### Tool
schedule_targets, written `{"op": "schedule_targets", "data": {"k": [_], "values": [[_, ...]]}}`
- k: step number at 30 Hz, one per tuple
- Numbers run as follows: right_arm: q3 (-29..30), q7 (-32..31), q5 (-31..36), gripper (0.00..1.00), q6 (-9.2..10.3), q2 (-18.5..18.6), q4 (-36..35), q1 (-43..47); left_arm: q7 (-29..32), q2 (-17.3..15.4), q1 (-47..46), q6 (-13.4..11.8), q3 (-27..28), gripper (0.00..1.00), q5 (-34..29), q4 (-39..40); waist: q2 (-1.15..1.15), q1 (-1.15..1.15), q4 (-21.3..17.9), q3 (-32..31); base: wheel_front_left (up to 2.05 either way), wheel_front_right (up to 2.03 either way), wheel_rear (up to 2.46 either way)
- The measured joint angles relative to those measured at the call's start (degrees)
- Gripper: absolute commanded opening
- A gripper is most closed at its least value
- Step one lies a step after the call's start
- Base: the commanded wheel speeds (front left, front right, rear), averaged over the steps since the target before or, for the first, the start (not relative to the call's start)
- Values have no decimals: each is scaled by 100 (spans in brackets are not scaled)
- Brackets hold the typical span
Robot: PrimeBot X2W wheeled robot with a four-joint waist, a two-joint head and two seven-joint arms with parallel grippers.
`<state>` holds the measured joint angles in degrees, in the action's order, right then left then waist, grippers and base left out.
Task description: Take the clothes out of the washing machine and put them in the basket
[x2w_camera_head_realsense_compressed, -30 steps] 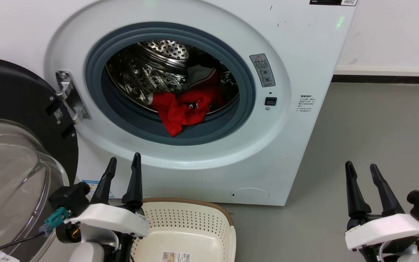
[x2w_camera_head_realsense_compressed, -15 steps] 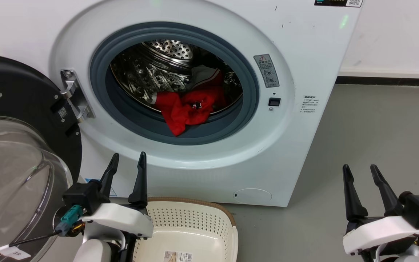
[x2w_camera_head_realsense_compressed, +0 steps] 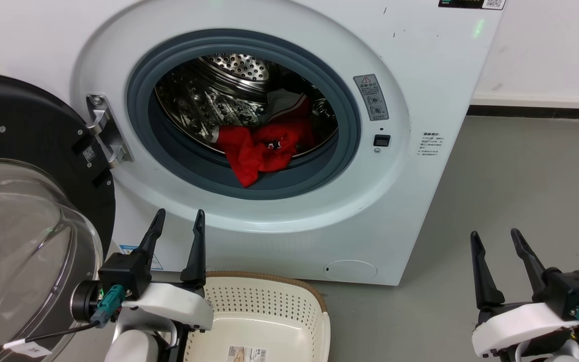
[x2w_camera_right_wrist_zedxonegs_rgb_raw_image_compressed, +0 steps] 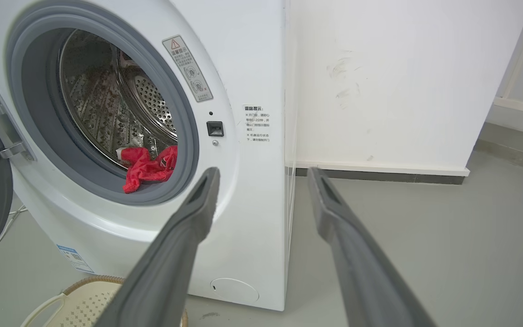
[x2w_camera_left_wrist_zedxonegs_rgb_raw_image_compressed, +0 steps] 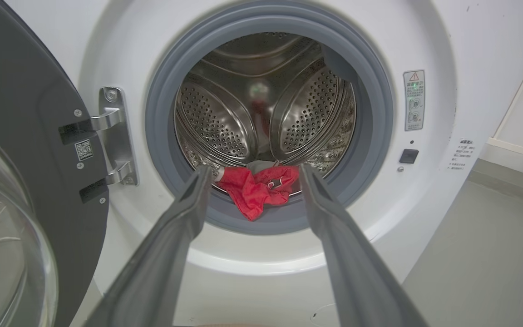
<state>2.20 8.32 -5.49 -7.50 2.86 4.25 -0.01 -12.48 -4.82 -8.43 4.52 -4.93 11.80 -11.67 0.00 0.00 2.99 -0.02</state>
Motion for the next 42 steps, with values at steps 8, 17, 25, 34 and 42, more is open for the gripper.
{"op": "schedule_targets", "data": {"k": [8, 17, 25, 34, 42], "values": [[-3, 58, 281, 100, 0, 0, 7, 1, -91, 5, -3, -1, 35, 100, -256, -14, 0, 0, 4, -10, 0, 0, 0], [4, 176, 516, 100, 0, 0, 32, 1, -186, 33, -3, 11, 67, 100, -558, -49, 0, 0, 15, -11, 0, 0, 0], [-9, 296, 599, 100, 0, 1, 141, 2, -259, 97, -5, 97, 154, 100, -709, -134, 0, 0, 23, -6, 0, 0, 0], [-12, 304, 554, 100, 0, 1, 192, 1, -259, 135, -10, 130, 229, 100, -690, -190, 0, 0, 30, 2, 0, 0, 0], [-32, 299, 545, 100, 0, 1, 198, 1, -259, 154, -27, 152, 248, 100, -711, -225, 0, 0, 47, 20, 0, 0, 0]]}}
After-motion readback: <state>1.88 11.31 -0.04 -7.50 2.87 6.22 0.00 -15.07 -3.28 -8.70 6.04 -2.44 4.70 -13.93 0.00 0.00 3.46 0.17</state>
